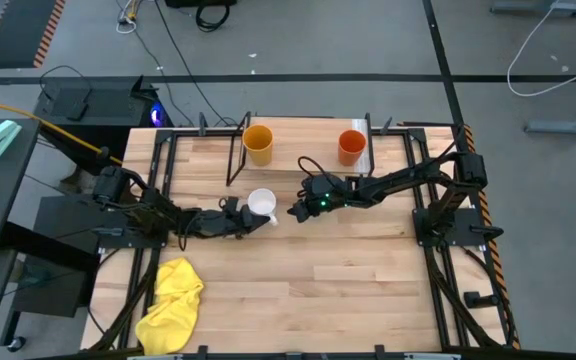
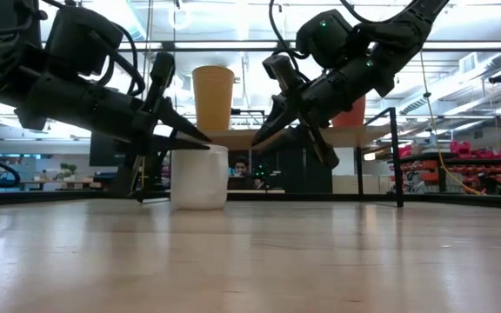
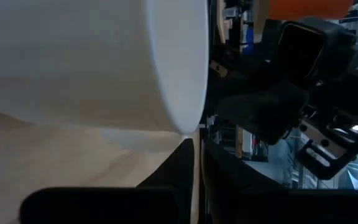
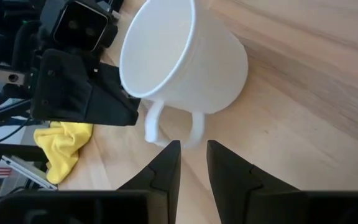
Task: Stack small to large cups/mugs on shelf
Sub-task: Put the white mug on the shelf
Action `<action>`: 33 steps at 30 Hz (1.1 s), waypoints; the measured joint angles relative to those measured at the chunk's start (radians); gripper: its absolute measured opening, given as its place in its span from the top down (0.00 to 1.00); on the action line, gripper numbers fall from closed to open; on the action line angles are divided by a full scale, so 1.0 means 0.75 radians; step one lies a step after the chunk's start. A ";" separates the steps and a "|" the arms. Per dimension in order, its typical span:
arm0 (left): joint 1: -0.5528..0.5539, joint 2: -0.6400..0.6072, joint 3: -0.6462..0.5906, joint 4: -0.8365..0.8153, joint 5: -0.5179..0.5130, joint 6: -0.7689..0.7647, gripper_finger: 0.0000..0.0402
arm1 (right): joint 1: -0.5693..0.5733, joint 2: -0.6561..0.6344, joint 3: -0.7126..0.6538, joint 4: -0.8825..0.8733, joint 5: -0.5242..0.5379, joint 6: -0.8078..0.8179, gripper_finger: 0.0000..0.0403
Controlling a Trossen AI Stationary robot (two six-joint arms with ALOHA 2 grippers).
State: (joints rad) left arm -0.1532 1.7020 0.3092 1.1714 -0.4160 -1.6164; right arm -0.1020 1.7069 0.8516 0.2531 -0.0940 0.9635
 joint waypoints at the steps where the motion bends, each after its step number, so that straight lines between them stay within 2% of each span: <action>1: 0.000 0.000 0.000 0.001 -0.003 0.004 0.92 | 0.000 0.000 0.000 0.001 0.000 -0.004 0.79; 7: -0.001 0.000 0.000 -0.001 -0.002 -0.027 0.98 | 0.000 0.000 0.000 0.000 0.000 -0.007 0.79; 17: -0.002 0.000 0.000 -0.001 0.025 -0.030 0.85 | -0.007 0.004 0.000 0.003 -0.024 0.037 0.79; 23: -0.039 0.000 0.000 -0.001 0.028 -0.039 0.85 | 0.093 0.103 0.053 0.006 -0.017 0.056 0.79; 26: -0.060 0.000 -0.001 -0.006 0.028 -0.038 0.87 | 0.146 0.142 0.091 0.010 0.061 0.035 0.79; 33: -0.079 0.000 -0.002 -0.027 0.017 -0.031 0.85 | 0.052 0.131 0.112 0.015 0.094 -0.025 0.79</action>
State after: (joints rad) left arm -0.2123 1.7020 0.3080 1.1508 -0.4034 -1.6394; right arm -0.0627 1.8053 0.9356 0.2643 -0.0238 0.9448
